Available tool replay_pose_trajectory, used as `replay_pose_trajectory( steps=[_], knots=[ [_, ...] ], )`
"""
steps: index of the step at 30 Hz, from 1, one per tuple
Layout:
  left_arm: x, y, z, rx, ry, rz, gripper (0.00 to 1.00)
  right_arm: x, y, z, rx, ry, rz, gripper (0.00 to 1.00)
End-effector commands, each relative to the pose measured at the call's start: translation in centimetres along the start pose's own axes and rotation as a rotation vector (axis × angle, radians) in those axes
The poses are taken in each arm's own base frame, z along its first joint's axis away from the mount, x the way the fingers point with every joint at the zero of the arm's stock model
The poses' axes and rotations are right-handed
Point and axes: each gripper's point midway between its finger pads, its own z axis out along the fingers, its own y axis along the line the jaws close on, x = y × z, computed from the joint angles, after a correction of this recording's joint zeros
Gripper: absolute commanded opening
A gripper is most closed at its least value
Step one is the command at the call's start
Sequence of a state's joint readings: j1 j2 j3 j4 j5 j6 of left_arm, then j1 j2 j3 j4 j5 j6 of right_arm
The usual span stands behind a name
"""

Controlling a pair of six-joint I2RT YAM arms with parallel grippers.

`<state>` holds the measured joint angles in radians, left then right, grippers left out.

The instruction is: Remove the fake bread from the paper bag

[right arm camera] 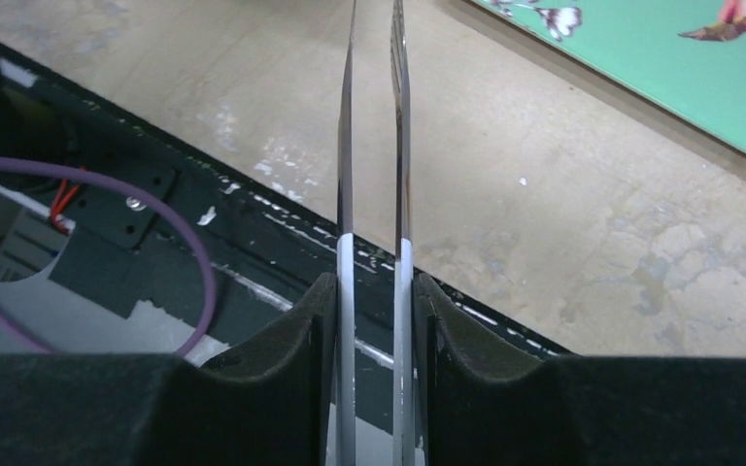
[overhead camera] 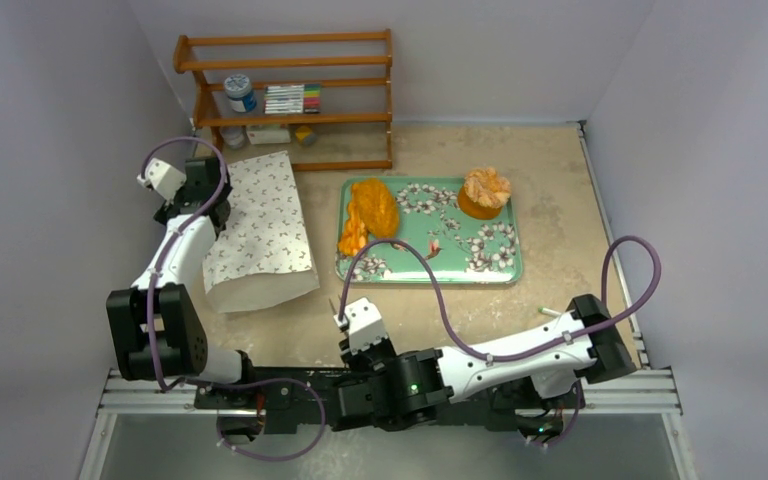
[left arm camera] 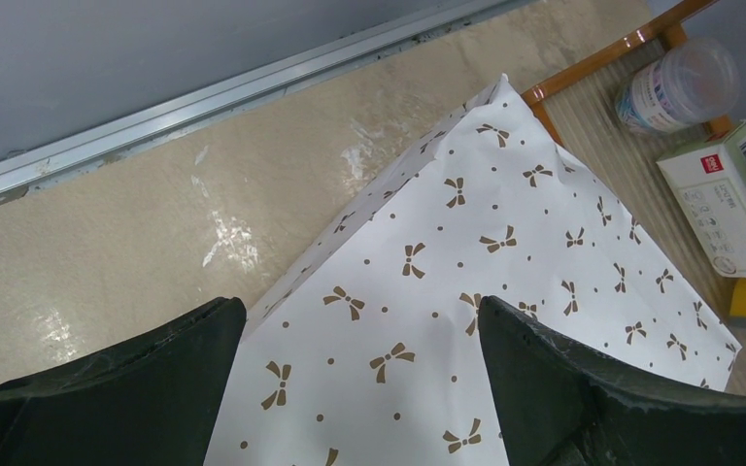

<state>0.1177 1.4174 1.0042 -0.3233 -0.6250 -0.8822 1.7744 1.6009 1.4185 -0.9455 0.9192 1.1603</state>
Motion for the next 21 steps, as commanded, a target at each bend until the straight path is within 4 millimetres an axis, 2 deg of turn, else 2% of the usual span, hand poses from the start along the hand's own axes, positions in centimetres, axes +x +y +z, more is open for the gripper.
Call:
replay_pose_trajectory(
  steps=[1, 4, 8, 16, 21],
  knots=[
    [-1.8, -0.8, 0.0, 0.007, -0.037, -0.005, 0.92, -3.0, 2.9, -1.4, -0.119, -0.07, 0.02, 0.34],
    [-1.6, -0.7, 0.1, 0.004, -0.034, 0.001, 0.92, -3.1, 4.7, -1.4, -0.189, -0.077, -0.007, 0.34],
    [-1.6, -0.4, 0.1, -0.008, -0.034, 0.007, 0.92, -4.4, 6.8, -0.1, -0.238, -0.122, -0.033, 0.34],
    [-2.2, 0.6, 0.5, -0.03, -0.019, -0.016, 0.92, -7.6, 9.1, 5.2, -0.289, -0.215, -0.037, 0.34],
    [-2.5, 1.3, 1.1, -0.049, -0.017, -0.034, 0.92, -8.2, 10.8, 8.8, -0.306, -0.239, -0.068, 0.34]
  ],
)
